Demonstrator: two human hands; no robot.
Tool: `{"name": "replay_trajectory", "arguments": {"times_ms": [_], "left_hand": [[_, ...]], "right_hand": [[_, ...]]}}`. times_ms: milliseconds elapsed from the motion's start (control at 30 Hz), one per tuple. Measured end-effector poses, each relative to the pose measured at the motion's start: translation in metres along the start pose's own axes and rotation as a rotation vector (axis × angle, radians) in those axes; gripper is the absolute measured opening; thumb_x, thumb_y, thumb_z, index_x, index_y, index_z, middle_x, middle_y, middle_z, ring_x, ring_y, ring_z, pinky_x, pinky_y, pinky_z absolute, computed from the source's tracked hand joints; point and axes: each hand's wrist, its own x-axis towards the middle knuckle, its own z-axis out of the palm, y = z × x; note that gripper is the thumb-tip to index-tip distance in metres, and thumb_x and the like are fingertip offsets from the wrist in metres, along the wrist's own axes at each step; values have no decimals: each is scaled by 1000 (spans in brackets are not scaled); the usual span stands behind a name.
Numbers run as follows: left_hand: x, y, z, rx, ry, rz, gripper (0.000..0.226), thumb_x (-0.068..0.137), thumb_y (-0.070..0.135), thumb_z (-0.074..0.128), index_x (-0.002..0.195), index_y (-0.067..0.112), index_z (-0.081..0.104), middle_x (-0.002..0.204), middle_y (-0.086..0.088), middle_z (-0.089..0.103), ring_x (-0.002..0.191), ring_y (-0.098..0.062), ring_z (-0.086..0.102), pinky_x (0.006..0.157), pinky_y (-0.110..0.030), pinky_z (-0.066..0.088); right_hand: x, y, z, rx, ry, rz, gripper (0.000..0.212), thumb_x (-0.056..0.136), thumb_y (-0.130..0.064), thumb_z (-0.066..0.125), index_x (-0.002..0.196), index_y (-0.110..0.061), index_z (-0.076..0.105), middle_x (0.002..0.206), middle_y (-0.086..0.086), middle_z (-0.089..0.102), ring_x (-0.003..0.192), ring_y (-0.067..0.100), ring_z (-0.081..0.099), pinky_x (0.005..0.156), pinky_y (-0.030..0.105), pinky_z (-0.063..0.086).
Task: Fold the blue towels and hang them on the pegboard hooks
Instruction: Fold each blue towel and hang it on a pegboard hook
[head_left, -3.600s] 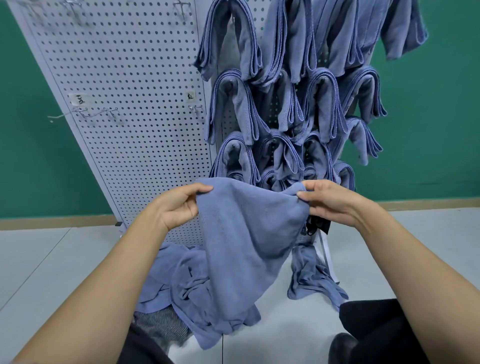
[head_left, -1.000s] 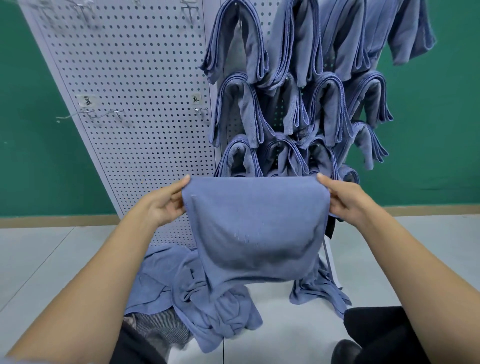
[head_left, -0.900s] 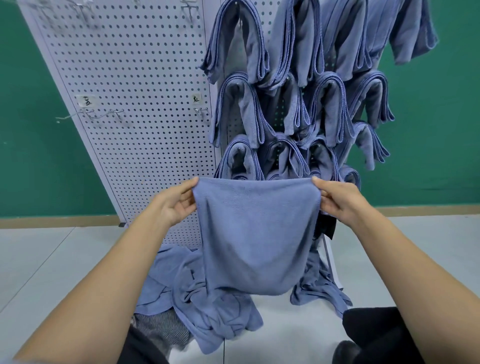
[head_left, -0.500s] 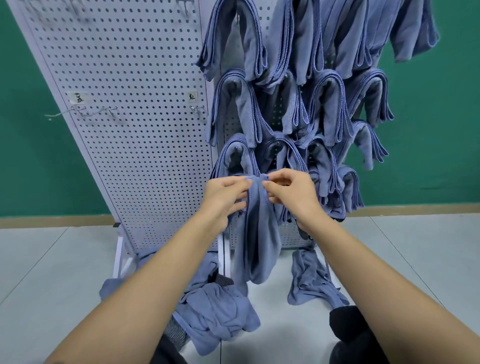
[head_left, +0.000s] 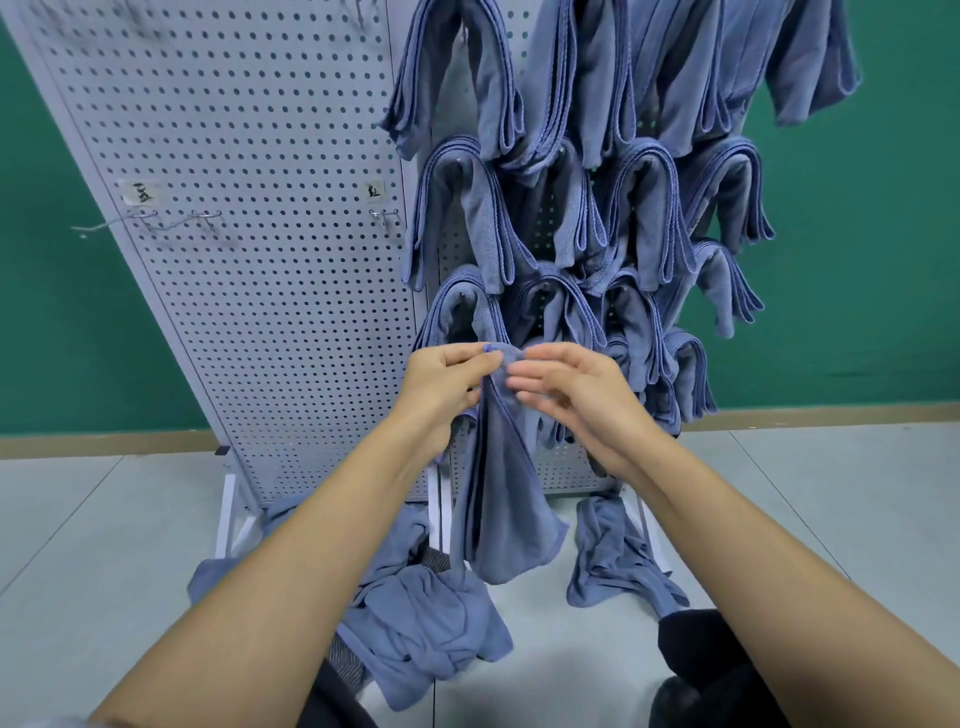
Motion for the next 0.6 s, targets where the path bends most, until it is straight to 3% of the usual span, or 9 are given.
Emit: {"name": "replay_trajectory", "arguments": {"times_ms": [67, 133, 200, 267, 367, 433, 500, 600], "left_hand": [[1, 2, -2, 29, -31, -8, 11, 90, 10, 63, 99, 10, 70, 52, 15, 55, 53, -3, 46, 60, -16, 41], [2, 5, -5, 86, -136, 26, 13, 93, 11, 59, 95, 16, 70, 66, 9, 56, 62, -6, 41, 64, -20, 36], [2, 7, -7, 113, -244, 54, 15, 95, 12, 55, 94, 19, 68, 75, 6, 57, 66, -7, 43, 64, -21, 35], [2, 9, -11, 130, -303, 61, 17, 97, 13, 52, 92, 21, 66, 77, 6, 59, 66, -7, 48, 62, -18, 39], [8, 7, -22, 189, -257, 55, 18, 97, 12, 51, 90, 21, 64, 75, 3, 56, 64, -9, 45, 58, -17, 38], [13, 6, -29, 166, -179, 6, 15, 97, 9, 52, 93, 17, 64, 76, 1, 55, 64, -10, 45, 58, -18, 43], [15, 4, -31, 91, -139, -35, 13, 97, 7, 51, 98, 11, 63, 81, -2, 58, 66, -10, 49, 60, -17, 49], [15, 0, -23, 77, -143, -20, 13, 98, 9, 48, 99, 11, 61, 84, -2, 60, 72, -9, 54, 66, -18, 49]], "right_hand": [[7, -5, -17, -223, 57, -123, 29, 87, 11, 53, 101, -14, 60, 103, 2, 66, 93, 13, 63, 78, 19, 52], [11, -10, -34, -585, 13, -233, 38, 85, 2, 63, 114, -21, 57, 118, -5, 56, 106, 9, 51, 88, 17, 43], [15, -10, -45, -830, -95, -236, 52, 82, -15, 73, 127, -26, 51, 132, -9, 45, 121, 9, 38, 102, 23, 32], [20, -2, -52, -983, -178, -206, 53, 76, -29, 79, 124, -25, 55, 132, -6, 49, 124, 14, 39, 105, 31, 32], [23, 0, -54, -1004, -109, -170, 24, 77, -28, 78, 88, -10, 67, 90, 5, 68, 88, 21, 61, 79, 33, 46], [24, -4, -56, -913, 42, -274, 14, 79, -25, 77, 76, -16, 65, 72, -3, 64, 69, 7, 56, 64, 20, 42], [22, -11, -54, -848, 104, -350, 11, 80, -23, 76, 77, -20, 66, 71, -7, 63, 65, 0, 54, 60, 9, 40], [22, -11, -54, -858, 111, -322, 10, 81, -23, 75, 80, -15, 69, 75, -2, 66, 69, 4, 55, 61, 8, 41]]}}
